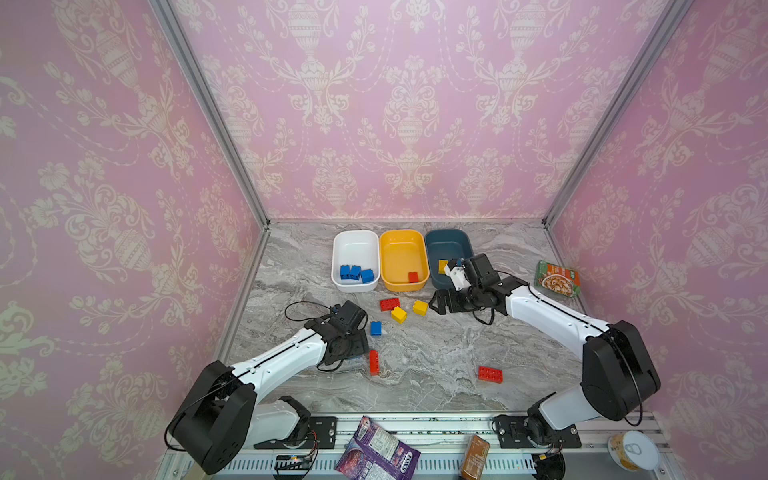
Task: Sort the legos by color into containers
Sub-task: 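Grasp a flat blue 2x4 brick with the left gripper while the right gripper withdraws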
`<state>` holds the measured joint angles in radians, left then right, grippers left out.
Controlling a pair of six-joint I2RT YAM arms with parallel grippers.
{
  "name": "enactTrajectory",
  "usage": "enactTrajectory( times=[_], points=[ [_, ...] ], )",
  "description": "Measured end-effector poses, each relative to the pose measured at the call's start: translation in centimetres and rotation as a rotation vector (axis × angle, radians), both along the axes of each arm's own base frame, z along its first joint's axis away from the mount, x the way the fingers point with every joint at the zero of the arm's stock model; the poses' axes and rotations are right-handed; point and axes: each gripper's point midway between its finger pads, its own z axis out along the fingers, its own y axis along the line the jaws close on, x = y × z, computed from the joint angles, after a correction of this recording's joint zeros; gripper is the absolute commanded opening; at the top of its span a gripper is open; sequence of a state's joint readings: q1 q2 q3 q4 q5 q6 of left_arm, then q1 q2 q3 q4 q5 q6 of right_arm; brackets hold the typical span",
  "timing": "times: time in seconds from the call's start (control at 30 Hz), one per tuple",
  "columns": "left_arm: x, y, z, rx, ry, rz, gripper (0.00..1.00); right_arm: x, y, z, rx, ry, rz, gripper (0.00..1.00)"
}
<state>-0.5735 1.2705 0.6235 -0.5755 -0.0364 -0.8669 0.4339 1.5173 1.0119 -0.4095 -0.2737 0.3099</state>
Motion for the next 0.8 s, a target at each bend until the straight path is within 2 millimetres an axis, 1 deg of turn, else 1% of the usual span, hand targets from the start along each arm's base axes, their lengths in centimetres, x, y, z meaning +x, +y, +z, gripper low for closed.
enactTrajectory(
  times=[0.17,0.3,0.4,0.57,0.7,0.8],
  points=[
    [-0.5,0.3,-0.4,0.022,0.039,0.008,0.75,-0.3,-0.4,-0.4,-0.004,0.008,-0.007,0.98],
    [0.1,-0.2,-0.3,0.028,0.054,0.006,0.70,-0.4,-0.8,-0.3,-0.002,0.005,-0.016,0.99],
    [0.5,-0.4,-0.5,0.034,0.065,0.005,0.65,-0.3,-1.1,-0.1,0.000,0.002,-0.023,0.99],
    [0.3,-0.5,-1.0,0.044,0.092,0.003,0.58,-0.4,-1.7,-0.3,0.000,0.005,-0.037,0.99],
    [0.2,-0.4,-1.0,0.048,0.097,-0.001,0.50,-0.4,-2.0,-0.4,0.003,0.012,-0.045,0.99],
    [0.3,-0.5,-0.9,0.047,0.101,-0.001,0.47,-0.5,-2.3,-0.7,0.000,0.020,-0.051,0.99]
  ],
)
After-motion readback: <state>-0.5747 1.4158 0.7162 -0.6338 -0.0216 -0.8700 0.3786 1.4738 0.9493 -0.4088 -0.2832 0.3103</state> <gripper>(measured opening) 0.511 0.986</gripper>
